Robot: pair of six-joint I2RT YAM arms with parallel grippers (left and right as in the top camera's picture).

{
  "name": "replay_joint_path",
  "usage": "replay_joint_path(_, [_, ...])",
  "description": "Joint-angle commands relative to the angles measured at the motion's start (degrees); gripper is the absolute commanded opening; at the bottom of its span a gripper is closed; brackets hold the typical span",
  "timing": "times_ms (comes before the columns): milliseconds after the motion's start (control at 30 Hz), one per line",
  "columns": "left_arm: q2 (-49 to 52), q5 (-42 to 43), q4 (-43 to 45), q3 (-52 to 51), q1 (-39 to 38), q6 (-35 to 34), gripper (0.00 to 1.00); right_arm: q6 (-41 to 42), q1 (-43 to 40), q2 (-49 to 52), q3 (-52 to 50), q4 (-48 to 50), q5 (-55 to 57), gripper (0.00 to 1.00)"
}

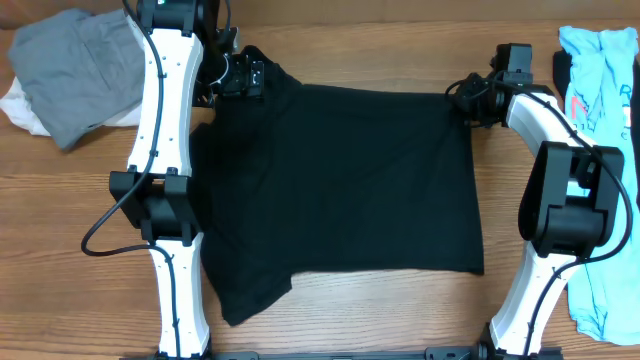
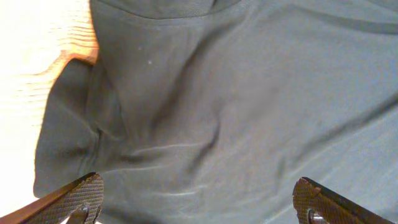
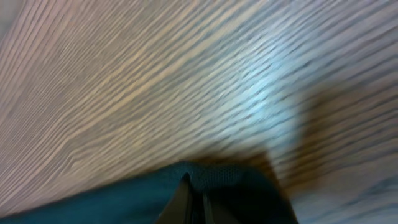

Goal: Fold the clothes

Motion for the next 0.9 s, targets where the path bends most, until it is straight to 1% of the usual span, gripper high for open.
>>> replay_joint_path(0, [0.31,-1.05,-0.15,-0.46,-0.39,-0.55,1.00,0.42,0.11,0.59,1.42,0.72,6.73,0.04])
replay_joint_path(133, [0.31,-1.05,0.26,-0.46,-0.39,-0.55,1.00,0.42,0.11,0.59,1.42,0.61,10.80,0.04])
replay_joint_path(167, [0.31,-1.05,0.35,-0.46,-0.39,-0.55,1.00,0.39,0.11,0.59,1.42,0.39,11.72,0.06])
replay_joint_path(200, [0.31,-1.05,0.50,-0.46,-0.39,-0.55,1.00,0.39,0.11,0.59,1.46,0.04,12.55,0.17])
replay_joint_path(267, [0.31,-1.05,0.70,-0.46,-0.39,-0.52,1.00,0.35,0.11,0.59,2.14,-1.51,14.80,0.63])
replay_joint_path(300, [0.31,-1.05,0.76,-0.46,-0.39,-0.52,1.00,0.33,0.11,0.59,2.73,-2.62,15.65,0.83])
replay_joint_path(333, [0.31,-1.05,0.92,-0.46,-0.39,-0.50,1.00,-0.13,0.02,0.57,4.02,-4.72,16.55,1.00])
replay_joint_path(400, [0.31,-1.07,1.16,-0.46,-0.44,-0.33,1.00,-0.26,-0.07,0.57,7.54,-9.46,18.25,1.00])
replay_joint_path(567, [0.31,-1.09,2.10,-0.46,-0.42,-0.35,1.00,-0.24,-0.63,0.00,21.73,-25.42,19.63,1.00])
replay_joint_path(667, [0.31,-1.09,2.14,-0.46,-0.44,-0.35,1.00,-0.33,-0.70,-0.28,32.04,-39.19,16.00,1.00])
replay_joint_path(733, [0.31,-1.07,2.19,-0.46,-0.44,-0.35,1.00,-2.45,-0.68,-0.28,34.60,-45.05,12.81,1.00])
replay_joint_path(800, [0.31,-1.07,2.19,-0.46,-0.44,-0.35,1.00,-5.27,-0.59,-0.26,34.80,-50.84,9.73,0.95])
replay_joint_path(867, [0.31,-1.07,2.21,-0.46,-0.44,-0.35,1.00,-5.25,-0.59,0.07,33.62,-55.15,9.51,0.94])
